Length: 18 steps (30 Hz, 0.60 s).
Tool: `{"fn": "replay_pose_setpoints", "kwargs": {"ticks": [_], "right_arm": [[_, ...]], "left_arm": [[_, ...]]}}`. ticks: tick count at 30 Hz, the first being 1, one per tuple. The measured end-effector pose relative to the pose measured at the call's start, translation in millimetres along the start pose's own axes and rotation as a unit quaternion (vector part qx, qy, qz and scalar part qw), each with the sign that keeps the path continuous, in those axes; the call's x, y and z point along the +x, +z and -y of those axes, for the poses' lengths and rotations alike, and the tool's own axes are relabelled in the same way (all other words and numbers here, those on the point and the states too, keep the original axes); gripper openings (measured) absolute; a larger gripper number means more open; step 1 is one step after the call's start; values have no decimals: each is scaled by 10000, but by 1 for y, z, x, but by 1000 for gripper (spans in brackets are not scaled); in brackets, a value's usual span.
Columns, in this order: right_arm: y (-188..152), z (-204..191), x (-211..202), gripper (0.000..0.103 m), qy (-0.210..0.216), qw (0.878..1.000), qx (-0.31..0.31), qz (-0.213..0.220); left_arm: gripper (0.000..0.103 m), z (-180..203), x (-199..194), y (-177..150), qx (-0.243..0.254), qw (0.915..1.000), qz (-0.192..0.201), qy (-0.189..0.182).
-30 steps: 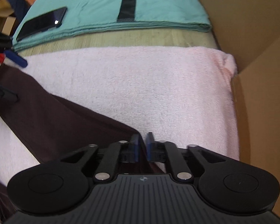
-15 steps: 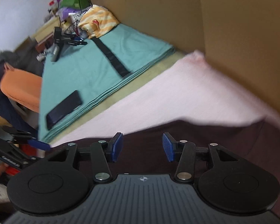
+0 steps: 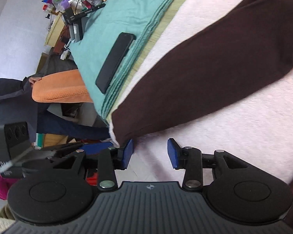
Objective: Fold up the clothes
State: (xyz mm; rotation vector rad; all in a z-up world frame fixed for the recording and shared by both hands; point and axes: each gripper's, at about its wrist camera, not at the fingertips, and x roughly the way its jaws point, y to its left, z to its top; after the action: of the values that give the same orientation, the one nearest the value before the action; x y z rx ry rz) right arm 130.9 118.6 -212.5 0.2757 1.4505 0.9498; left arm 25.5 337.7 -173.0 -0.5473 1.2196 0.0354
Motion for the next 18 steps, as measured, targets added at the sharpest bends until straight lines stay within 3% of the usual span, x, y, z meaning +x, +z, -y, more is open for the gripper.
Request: {"fn": "replay_pose_setpoints", "kwargs": {"ticks": [3, 5, 6, 7, 8, 10, 13, 14, 18], "right_arm": [[7, -7, 5, 54, -44, 10000, 18, 85], [13, -8, 11, 51, -170, 9998, 9, 81], [14, -8, 14, 36, -178, 9998, -18, 50], [15, -8, 17, 12, -146, 9999, -40, 10], [15, -8, 17, 6, -86, 10000, -45, 24], [12, -8, 8, 5, 227, 9993, -76, 301], [6, -3, -12, 5, 1082, 9908, -39, 816], [4, 0, -14, 5, 1116, 9905, -61, 796], [-8, 16, 0, 5, 251, 9992, -257, 178]], "left_arm": [[88, -1, -1, -4, 7, 10000, 8, 4], [88, -1, -2, -7, 4, 10000, 8, 13], [88, -1, -2, -7, -2, 10000, 1, 10], [88, -1, -2, -8, 3, 10000, 2, 8], [88, 0, -3, -8, 31, 10000, 16, -2], [88, 2, -5, -9, 97, 9999, 44, -31], [88, 4, -7, -9, 225, 9997, 33, -91], [88, 2, -6, -8, 261, 9996, 17, -93], [88, -3, -5, -5, 265, 9996, -30, -73]]}}
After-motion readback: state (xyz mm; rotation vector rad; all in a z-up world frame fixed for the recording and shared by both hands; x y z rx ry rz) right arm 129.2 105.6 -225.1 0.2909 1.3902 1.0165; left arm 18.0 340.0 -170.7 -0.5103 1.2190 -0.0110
